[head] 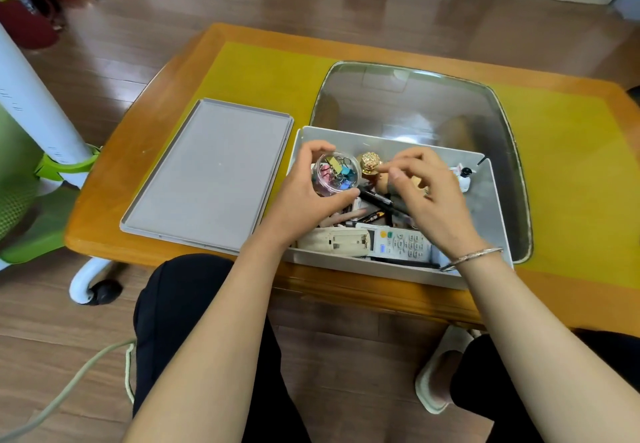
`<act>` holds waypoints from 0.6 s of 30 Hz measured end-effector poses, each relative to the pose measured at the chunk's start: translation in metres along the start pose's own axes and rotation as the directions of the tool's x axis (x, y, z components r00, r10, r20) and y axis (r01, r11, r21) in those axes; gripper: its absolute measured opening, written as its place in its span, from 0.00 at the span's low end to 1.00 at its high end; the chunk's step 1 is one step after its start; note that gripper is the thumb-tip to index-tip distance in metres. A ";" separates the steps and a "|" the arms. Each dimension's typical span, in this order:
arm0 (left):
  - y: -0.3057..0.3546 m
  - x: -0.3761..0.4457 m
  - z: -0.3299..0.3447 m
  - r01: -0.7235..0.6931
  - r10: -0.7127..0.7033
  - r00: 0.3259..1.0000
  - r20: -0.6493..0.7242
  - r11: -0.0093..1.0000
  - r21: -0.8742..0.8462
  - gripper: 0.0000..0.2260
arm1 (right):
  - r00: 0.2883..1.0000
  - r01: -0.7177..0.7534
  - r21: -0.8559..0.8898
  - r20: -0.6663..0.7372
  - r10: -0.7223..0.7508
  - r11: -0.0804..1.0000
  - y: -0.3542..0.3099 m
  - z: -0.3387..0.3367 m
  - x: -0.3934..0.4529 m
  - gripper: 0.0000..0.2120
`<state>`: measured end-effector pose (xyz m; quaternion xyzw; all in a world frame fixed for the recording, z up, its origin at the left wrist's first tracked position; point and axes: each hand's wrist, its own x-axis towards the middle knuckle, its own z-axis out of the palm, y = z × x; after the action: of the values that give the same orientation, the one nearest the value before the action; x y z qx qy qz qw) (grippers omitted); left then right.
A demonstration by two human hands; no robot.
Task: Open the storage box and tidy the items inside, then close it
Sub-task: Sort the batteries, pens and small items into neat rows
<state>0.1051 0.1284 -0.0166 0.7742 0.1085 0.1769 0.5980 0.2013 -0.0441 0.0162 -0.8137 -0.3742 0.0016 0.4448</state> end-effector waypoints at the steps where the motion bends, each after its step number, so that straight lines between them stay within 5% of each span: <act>1: 0.002 0.000 0.002 0.027 -0.026 1.000 0.007 0.999 -0.036 0.28 | 1.000 -0.013 0.002 -0.027 0.013 1.000 0.004 -0.008 -0.003 0.09; 5: 0.006 -0.001 0.013 0.130 -0.127 0.991 0.029 0.973 -0.190 0.25 | 0.990 -0.105 -0.106 -0.107 0.094 0.989 0.027 -0.034 -0.017 0.06; 10: 0.010 0.000 0.035 0.327 -0.313 0.943 0.114 0.805 -0.495 0.29 | 0.913 -0.405 -0.303 -0.181 0.365 0.863 0.063 -0.063 -0.030 0.05; 14: 0.016 0.003 0.055 0.363 -0.394 0.913 0.109 0.657 -0.661 0.26 | 0.886 -0.463 -0.382 -0.192 0.422 0.800 0.071 -0.069 -0.031 0.07; 18: 0.018 0.004 0.065 0.369 -0.413 0.905 0.106 0.635 -0.679 0.14 | 0.875 -0.456 -0.533 -0.121 0.469 0.713 0.073 -0.065 -0.025 0.12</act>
<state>0.1338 0.0672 -0.0129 0.4504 0.2183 0.0935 0.8607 0.2494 -0.1301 -0.0063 -0.9732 -0.1484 0.0154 0.1750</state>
